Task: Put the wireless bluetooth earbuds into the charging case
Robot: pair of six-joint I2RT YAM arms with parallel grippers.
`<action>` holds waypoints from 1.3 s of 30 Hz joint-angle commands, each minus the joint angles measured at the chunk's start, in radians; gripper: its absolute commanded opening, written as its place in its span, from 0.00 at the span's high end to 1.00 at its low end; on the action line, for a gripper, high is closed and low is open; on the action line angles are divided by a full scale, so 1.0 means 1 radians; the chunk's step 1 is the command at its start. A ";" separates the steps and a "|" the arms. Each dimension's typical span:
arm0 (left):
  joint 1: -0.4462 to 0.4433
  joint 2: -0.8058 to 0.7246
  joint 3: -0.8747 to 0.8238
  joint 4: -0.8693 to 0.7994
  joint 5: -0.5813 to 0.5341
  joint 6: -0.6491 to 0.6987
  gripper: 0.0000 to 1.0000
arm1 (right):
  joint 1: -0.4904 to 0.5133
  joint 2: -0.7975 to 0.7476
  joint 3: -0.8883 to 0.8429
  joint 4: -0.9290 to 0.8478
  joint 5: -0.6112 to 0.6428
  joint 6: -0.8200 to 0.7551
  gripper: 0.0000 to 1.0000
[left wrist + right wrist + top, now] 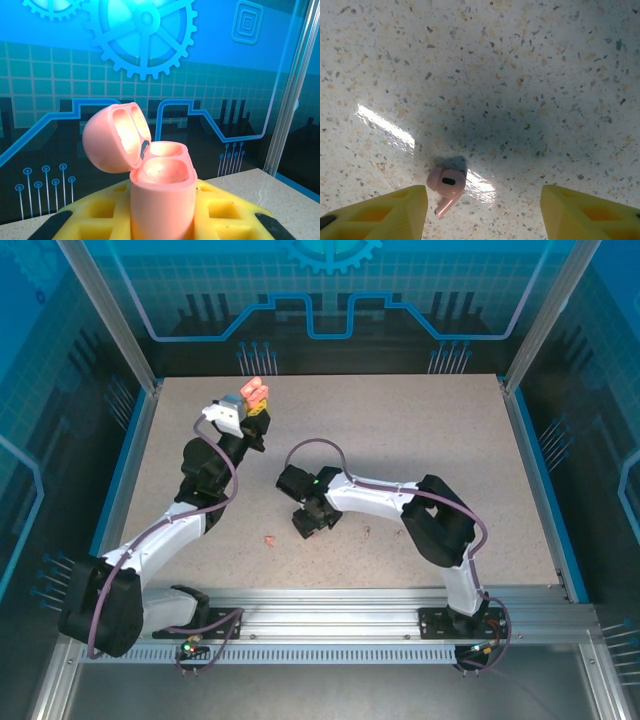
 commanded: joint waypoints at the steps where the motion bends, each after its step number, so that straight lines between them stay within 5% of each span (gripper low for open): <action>1: -0.002 -0.032 0.027 0.025 -0.023 0.001 1.00 | 0.027 0.041 0.058 -0.074 0.027 0.052 0.39; 24: -0.002 -0.051 0.021 0.013 -0.018 -0.004 1.00 | 0.039 0.142 0.143 -0.126 -0.021 0.069 0.54; 39: -0.002 -0.054 0.004 0.017 -0.012 -0.010 1.00 | 0.037 0.182 0.205 -0.186 -0.033 0.165 0.55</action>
